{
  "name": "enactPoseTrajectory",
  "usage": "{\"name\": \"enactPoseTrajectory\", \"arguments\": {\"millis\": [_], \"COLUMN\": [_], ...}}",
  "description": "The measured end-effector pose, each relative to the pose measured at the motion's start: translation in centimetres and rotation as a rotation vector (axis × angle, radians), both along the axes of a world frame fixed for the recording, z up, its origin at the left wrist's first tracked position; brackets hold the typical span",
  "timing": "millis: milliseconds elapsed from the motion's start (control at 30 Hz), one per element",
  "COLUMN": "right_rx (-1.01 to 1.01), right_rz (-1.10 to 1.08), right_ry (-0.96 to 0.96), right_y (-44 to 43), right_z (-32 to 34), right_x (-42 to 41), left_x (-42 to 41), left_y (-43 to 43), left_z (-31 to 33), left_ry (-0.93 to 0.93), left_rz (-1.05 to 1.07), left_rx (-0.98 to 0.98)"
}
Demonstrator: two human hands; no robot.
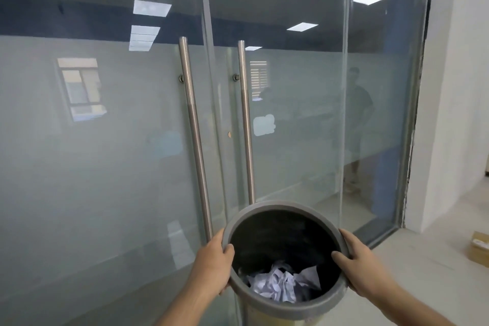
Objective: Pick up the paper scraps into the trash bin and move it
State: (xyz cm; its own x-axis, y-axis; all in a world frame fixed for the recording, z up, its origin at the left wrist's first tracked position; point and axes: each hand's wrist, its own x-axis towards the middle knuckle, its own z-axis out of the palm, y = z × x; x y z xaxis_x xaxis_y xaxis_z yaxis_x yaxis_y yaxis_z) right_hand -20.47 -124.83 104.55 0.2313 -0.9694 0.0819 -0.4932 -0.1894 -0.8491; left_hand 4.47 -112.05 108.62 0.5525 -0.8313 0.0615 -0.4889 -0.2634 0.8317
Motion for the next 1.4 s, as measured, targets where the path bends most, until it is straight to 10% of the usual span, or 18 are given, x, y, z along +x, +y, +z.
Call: {"name": "enactPoseTrajectory", "arguments": {"millis": [267,900,1400], "right_rx": [-0.032,0.342,0.271], "right_rz": [-0.013,-0.042,-0.070], "right_ry": [0.076,0.408,0.404], "right_y": [-2.6,5.7,2.8], "right_z": [-10.2,-77.3,-90.6], "right_x": [3.0,2.7,3.3], "left_x": [2.9,1.4,2.6], "left_y": [-3.5,3.6,0.3], "left_z": [-12.2,-81.5,-95.3], "left_ry": [-0.072,-0.112,-0.136], "left_rz": [0.029,0.019,0.001], "left_rx": [0.083,0.480,0.361]}}
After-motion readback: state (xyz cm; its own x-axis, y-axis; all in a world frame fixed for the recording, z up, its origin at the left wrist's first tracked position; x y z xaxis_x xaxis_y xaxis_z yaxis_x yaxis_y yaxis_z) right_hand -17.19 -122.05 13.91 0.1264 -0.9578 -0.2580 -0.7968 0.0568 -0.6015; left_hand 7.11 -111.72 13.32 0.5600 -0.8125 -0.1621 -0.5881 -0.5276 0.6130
